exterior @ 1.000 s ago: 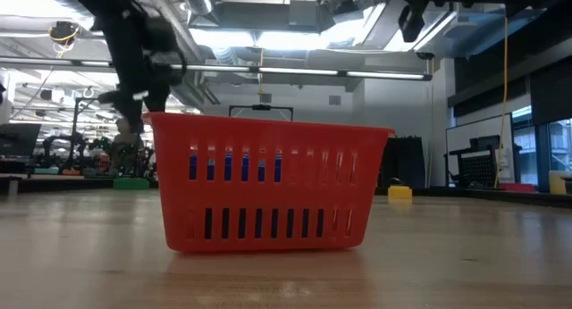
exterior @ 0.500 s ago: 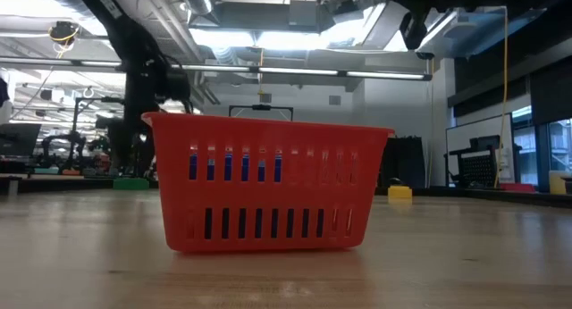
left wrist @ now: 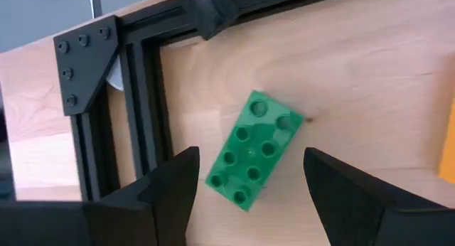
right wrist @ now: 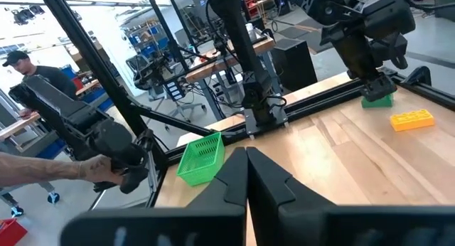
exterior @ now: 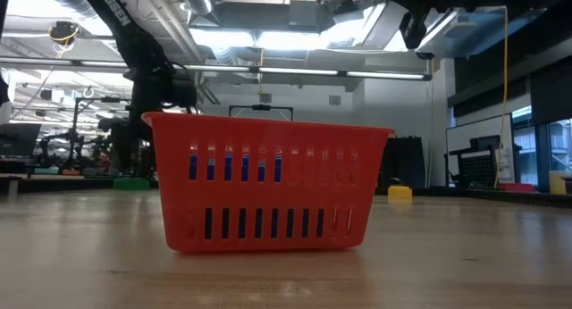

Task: Sort & place blocks by color
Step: Put the top green game piece into the blue bin

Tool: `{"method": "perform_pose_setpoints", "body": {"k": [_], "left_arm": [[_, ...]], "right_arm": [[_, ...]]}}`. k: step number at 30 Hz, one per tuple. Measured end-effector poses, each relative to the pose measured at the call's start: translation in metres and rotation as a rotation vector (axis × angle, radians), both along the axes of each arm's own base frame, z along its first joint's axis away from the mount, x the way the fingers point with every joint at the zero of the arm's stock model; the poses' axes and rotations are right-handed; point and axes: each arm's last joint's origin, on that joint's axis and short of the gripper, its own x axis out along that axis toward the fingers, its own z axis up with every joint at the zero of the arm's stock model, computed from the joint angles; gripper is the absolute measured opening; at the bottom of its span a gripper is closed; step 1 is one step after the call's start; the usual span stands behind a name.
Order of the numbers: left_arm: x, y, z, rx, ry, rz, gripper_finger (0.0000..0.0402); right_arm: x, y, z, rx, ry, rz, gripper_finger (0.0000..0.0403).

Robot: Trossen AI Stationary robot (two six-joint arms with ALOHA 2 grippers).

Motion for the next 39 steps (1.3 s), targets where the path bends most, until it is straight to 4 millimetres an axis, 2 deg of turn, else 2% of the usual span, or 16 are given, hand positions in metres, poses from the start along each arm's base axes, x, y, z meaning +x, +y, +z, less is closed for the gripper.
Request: {"method": "perform_pose_setpoints", "body": {"k": [3, 7, 15, 20, 26, 28, 34, 39], "left_arm": [[0.004, -0.001, -0.002, 0.05, -0.02, 0.037, 0.0246], [0.008, -0.004, -0.003, 0.134, -0.066, 0.189, 0.0246], [0.015, -0.009, -0.005, 0.276, -0.136, 0.384, 0.0237], [0.016, -0.02, -0.013, 0.308, -0.102, 0.409, 0.0177], [0.012, -0.038, -0.031, 0.317, -0.122, 0.498, 0.0041], [0.014, -0.04, -0.032, 0.341, -0.133, 0.499, 0.0011], [0.023, -0.039, -0.029, 0.406, -0.171, 0.465, 0.0003], [0.014, -0.033, -0.029, 0.413, -0.143, 0.484, 0.0001]], "right_arm": [[0.0, 0.0, 0.0, 0.0, 0.001, 0.0, 0.0], [0.0, 0.0, 0.0, 0.0, 0.001, 0.0, 0.0], [0.0, 0.0, 0.0, 0.0, 0.002, 0.0, 0.0], [0.0, 0.0, 0.0, 0.0, 0.003, 0.0, 0.0], [0.0, 0.0, 0.0, 0.001, 0.004, 0.001, 0.0], [0.0, 0.0, 0.0, 0.001, 0.004, 0.003, 0.0], [0.0, 0.0, 0.0, 0.003, 0.004, 0.005, 0.0], [0.0, 0.0, 0.0, 0.014, 0.004, 0.009, 0.0]]}}
